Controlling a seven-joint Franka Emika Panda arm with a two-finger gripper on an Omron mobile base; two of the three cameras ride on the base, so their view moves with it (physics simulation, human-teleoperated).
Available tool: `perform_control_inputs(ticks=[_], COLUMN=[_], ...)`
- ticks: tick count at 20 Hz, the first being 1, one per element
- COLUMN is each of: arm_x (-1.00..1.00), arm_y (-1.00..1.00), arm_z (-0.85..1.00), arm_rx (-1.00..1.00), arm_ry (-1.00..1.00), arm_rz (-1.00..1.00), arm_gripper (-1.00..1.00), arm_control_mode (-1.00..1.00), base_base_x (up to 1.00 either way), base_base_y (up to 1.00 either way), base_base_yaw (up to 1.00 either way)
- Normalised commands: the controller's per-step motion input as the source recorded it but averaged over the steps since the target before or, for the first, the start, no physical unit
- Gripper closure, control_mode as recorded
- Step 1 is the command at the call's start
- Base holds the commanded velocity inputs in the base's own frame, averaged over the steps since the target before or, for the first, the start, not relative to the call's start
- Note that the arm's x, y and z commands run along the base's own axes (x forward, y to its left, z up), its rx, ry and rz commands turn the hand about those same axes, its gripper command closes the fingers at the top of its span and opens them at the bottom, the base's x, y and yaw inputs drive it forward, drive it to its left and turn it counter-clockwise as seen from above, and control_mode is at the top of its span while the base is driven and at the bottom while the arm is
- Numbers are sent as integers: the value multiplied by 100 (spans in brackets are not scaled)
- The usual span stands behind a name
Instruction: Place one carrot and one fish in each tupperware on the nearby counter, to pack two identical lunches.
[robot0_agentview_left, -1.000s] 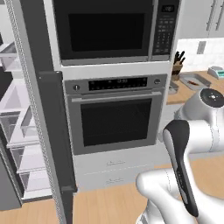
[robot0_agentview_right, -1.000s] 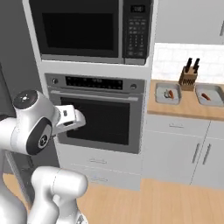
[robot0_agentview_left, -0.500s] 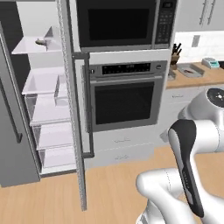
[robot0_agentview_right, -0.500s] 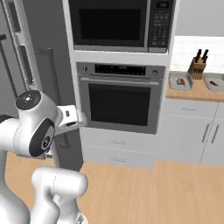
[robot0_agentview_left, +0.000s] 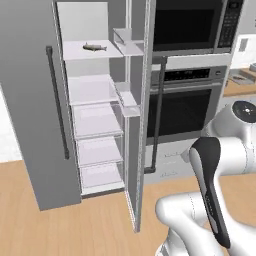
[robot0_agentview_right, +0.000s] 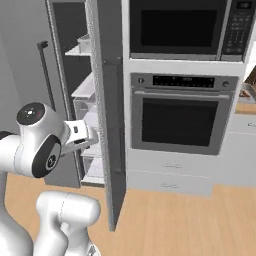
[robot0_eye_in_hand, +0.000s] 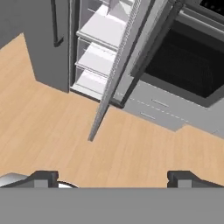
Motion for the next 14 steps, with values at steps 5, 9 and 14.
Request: perform_control_inputs(ticks=[5, 9, 14], arm_x=[0, 0, 0], arm_y=[0, 0, 0], arm_z=[0, 0, 0], arm_rx=[0, 0, 0], arm_ry=[0, 0, 0], arm_rz=[0, 0, 0], arm_gripper=[-100, -100, -100], arm_control_mode=[100, 100, 100], base_base_x=[0, 19, 83], base_base_y=[100, 100, 68], base_base_yaw=[-20, -22, -20])
